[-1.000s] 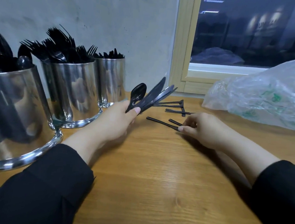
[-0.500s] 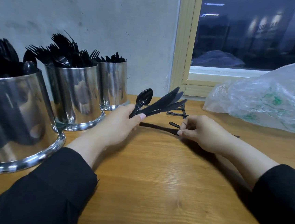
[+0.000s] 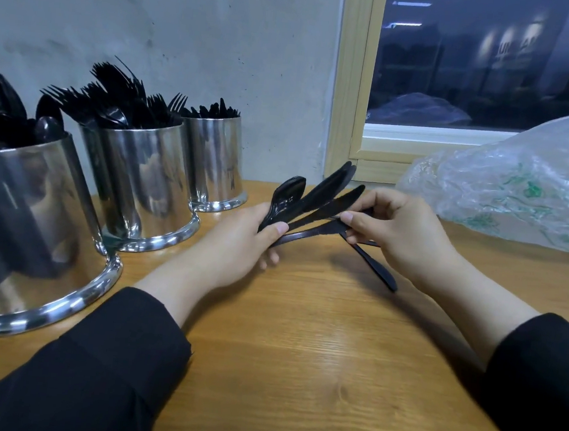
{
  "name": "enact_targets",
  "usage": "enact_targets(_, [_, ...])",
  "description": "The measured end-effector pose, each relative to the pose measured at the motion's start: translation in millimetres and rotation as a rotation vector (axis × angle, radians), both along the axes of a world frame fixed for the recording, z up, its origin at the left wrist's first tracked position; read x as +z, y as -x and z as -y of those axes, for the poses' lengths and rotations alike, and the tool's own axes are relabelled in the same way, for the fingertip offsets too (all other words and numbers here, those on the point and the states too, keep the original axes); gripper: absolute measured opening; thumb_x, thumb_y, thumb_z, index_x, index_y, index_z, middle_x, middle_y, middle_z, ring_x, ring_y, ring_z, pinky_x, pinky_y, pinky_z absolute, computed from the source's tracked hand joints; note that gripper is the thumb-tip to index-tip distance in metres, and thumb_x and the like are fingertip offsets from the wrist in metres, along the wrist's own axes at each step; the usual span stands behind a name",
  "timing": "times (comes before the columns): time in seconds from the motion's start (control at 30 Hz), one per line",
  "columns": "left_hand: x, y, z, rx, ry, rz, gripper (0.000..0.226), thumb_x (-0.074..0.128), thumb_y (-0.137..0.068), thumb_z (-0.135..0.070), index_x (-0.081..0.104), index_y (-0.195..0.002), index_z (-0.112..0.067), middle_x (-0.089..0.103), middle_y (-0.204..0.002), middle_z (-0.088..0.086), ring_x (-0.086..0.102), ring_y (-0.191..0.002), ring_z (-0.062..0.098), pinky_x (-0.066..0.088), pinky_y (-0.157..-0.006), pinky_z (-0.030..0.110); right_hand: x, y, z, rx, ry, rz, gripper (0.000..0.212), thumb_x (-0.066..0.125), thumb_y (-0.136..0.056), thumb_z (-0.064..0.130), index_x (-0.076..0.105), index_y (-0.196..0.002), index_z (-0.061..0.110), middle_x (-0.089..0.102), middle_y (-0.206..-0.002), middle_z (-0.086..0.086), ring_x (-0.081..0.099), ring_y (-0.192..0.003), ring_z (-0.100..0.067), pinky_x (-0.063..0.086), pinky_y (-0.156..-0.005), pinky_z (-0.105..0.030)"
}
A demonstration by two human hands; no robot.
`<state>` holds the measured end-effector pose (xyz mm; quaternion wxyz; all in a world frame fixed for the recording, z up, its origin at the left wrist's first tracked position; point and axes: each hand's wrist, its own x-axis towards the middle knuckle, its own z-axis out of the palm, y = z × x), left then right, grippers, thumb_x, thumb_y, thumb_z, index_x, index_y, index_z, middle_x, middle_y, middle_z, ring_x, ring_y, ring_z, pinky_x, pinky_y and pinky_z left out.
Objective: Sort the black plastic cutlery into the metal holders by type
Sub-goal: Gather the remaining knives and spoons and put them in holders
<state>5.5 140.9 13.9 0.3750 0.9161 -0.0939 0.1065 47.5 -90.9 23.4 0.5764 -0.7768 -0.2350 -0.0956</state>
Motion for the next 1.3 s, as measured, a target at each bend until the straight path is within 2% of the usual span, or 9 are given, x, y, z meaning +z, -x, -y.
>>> enact_targets(0.17, [-4.4,0.2,1.9,-0.045,0.093,-0.062,0.022,0.050,-0.106,-0.028,0.056,-0.085,-0.020,0.064,-0.063,-0.010,0.053,-0.053,0.008,0.046,-0.054,0.023,2.9,3.8,-1.2,-0.014,-0.033,-0.018,0.011,0.072,-0.089,0.011,0.066,-0.096,0.005,0.072,-0.082,-0.015,0.071,-0.068,-0.016,0.062,-0.078,-0.036])
enact_targets(0.23, [-7.5,-0.6,0.3,-0.030,0.098,-0.107,0.027,0.053,-0.104,-0.030,0.057,-0.081,-0.016,0.057,-0.056,-0.008,0.051,-0.053,0.011,0.044,-0.057,0.026,4.0,0.9,3.9,-0.056,-0.033,-0.043,0.018,0.071,-0.090,0.020,0.063,-0.103,0.010,0.069,-0.086,-0.018,0.069,-0.068,-0.013,0.059,-0.066,-0.025])
enact_targets(0.37, [-10.3,-3.8,-2.7,0.001,0.152,-0.112,0.024,0.057,-0.102,-0.029,0.058,-0.083,-0.016,0.059,-0.060,-0.006,0.054,-0.057,0.015,0.045,-0.060,0.031,-0.7,-15.9,32.2,-0.309,0.523,0.089,0.034,0.070,-0.084,0.053,0.062,-0.080,0.020,0.063,-0.071,0.003,0.057,-0.065,-0.014,0.045,-0.060,-0.029])
enact_targets(0.5, [-10.5,-5.5,-3.2,0.027,0.210,-0.084,0.018,0.055,-0.103,-0.026,0.057,-0.089,-0.015,0.062,-0.073,-0.002,0.055,-0.062,0.018,0.047,-0.062,0.035,-10.7,-14.0,46.8,-0.242,0.868,-0.143,0.044,0.074,-0.073,0.065,0.066,-0.079,0.022,0.071,-0.074,0.003,0.065,-0.074,-0.015,0.053,-0.071,-0.034])
enact_targets(0.7, [-7.5,-2.2,-1.0,0.093,0.120,-0.009,0.025,0.050,-0.104,-0.035,0.054,-0.087,-0.017,0.066,-0.076,0.013,0.059,-0.058,0.017,0.051,-0.064,0.039,-6.9,-4.7,38.8,-0.177,0.890,-0.140,0.023,0.074,-0.083,0.043,0.070,-0.086,0.020,0.073,-0.089,0.001,0.065,-0.084,-0.017,0.052,-0.076,-0.031])
enact_targets(0.9, [-4.3,3.5,8.1,0.106,0.020,0.054,0.030,0.046,-0.105,-0.038,0.054,-0.087,-0.016,0.066,-0.067,0.004,0.060,-0.054,0.011,0.044,-0.059,0.024,-17.2,0.1,30.5,-0.256,1.007,0.241,0.018,0.058,-0.089,0.036,0.063,-0.085,0.020,0.064,-0.086,-0.001,0.061,-0.084,-0.027,0.054,-0.073,-0.040])
enact_targets(1.0, [-3.9,4.2,10.6,0.103,0.094,0.104,0.024,0.046,-0.105,-0.034,0.054,-0.090,-0.017,0.068,-0.075,0.002,0.068,-0.066,0.013,0.050,-0.071,0.035,-19.5,-3.3,41.3,-0.251,0.858,0.372,0.015,0.051,-0.096,0.032,0.057,-0.089,0.021,0.061,-0.082,-0.001,0.056,-0.077,-0.028,0.051,-0.068,-0.043])
enact_targets(1.2, [-1.3,4.0,17.3,0.199,0.118,0.247,0.023,0.047,-0.105,-0.031,0.055,-0.085,-0.025,0.070,-0.079,-0.003,0.067,-0.080,0.013,0.050,-0.077,0.034,-18.2,-3.4,60.7,0.004,0.754,0.338,0.009,0.050,-0.099,0.033,0.058,-0.104,0.033,0.065,-0.092,0.012,0.062,-0.080,-0.017,0.050,-0.076,-0.032])
enact_targets(1.3, [-2.2,3.2,23.3,0.171,0.091,0.235,0.018,0.047,-0.105,-0.031,0.060,-0.093,-0.026,0.072,-0.090,-0.009,0.067,-0.087,0.008,0.049,-0.079,0.030,-17.4,-5.1,63.2,0.053,0.693,0.260,0.007,0.051,-0.098,0.037,0.058,-0.100,0.039,0.066,-0.087,0.010,0.067,-0.071,-0.016,0.052,-0.070,-0.030])
